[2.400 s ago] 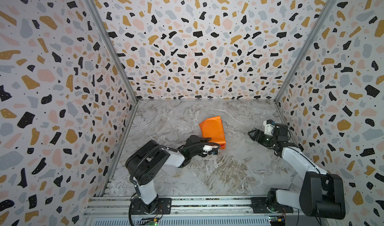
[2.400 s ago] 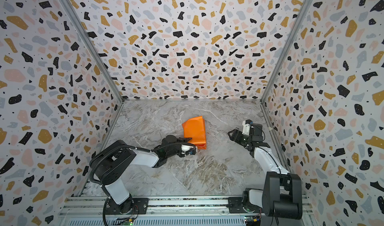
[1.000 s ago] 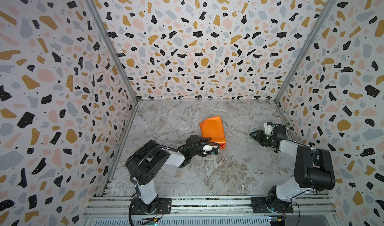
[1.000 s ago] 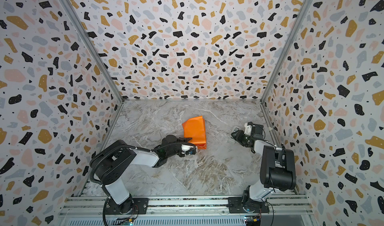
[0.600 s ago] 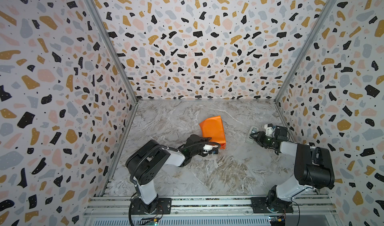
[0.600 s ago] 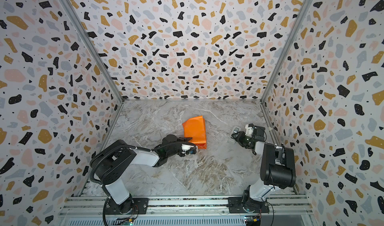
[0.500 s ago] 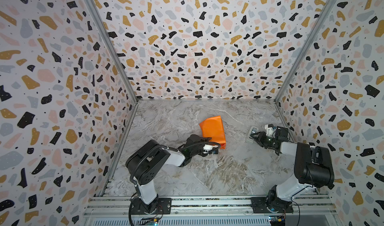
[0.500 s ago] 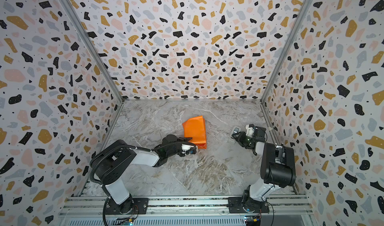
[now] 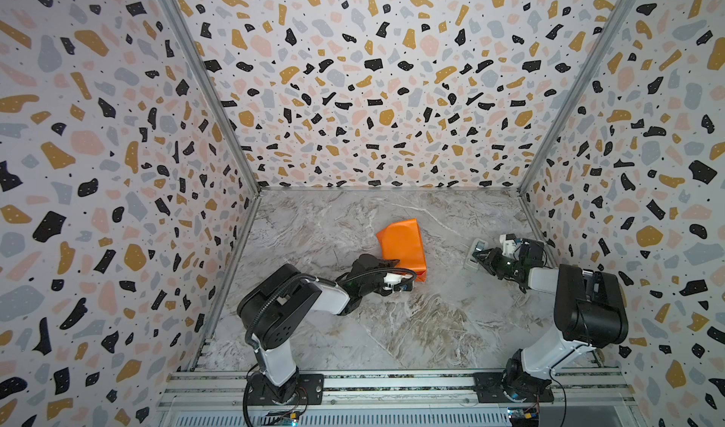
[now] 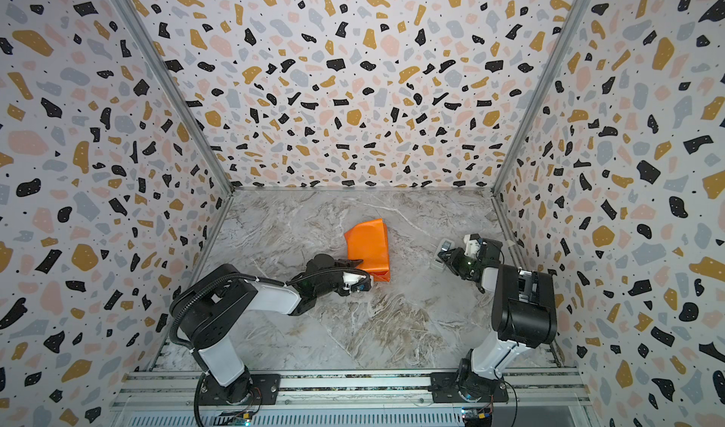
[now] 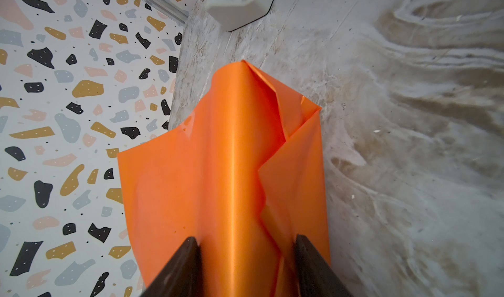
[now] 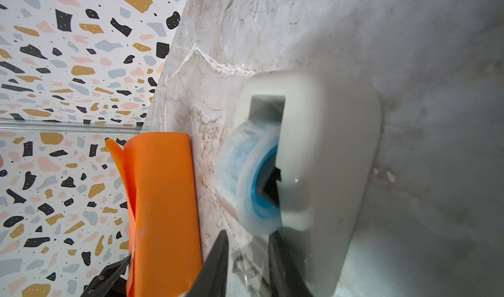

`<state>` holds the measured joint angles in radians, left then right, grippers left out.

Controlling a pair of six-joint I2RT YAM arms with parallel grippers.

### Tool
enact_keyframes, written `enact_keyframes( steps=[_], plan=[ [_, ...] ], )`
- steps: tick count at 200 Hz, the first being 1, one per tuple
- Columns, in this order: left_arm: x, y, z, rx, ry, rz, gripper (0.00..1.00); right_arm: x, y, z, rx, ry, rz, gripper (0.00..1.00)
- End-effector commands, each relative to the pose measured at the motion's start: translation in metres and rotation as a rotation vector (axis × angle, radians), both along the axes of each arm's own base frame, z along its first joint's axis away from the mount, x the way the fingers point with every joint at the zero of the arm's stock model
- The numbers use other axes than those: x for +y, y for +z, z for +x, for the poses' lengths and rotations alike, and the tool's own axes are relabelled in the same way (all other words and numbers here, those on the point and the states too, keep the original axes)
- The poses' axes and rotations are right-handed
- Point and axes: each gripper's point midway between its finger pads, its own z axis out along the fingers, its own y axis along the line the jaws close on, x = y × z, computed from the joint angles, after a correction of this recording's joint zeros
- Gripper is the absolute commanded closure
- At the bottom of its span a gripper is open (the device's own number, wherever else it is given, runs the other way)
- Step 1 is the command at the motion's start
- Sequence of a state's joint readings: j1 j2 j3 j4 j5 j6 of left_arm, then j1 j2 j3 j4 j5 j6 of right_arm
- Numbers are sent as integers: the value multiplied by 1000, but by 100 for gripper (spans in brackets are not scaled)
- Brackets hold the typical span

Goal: Wrap a gift box in wrapping paper
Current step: Tear off the tape with the cutter.

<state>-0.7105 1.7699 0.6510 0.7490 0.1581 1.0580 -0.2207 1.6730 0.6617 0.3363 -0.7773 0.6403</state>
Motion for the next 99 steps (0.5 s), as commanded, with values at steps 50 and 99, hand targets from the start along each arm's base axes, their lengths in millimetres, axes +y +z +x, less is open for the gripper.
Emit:
enact_keyframes(
  steps=[50,99],
  plan=[
    [9,-30,-6,98,12,64,46,12,-8,-7,46,29,73,80],
    [9,-30,-6,98,13,65,46,15,-2,-7,22,43,95,88]
  ],
)
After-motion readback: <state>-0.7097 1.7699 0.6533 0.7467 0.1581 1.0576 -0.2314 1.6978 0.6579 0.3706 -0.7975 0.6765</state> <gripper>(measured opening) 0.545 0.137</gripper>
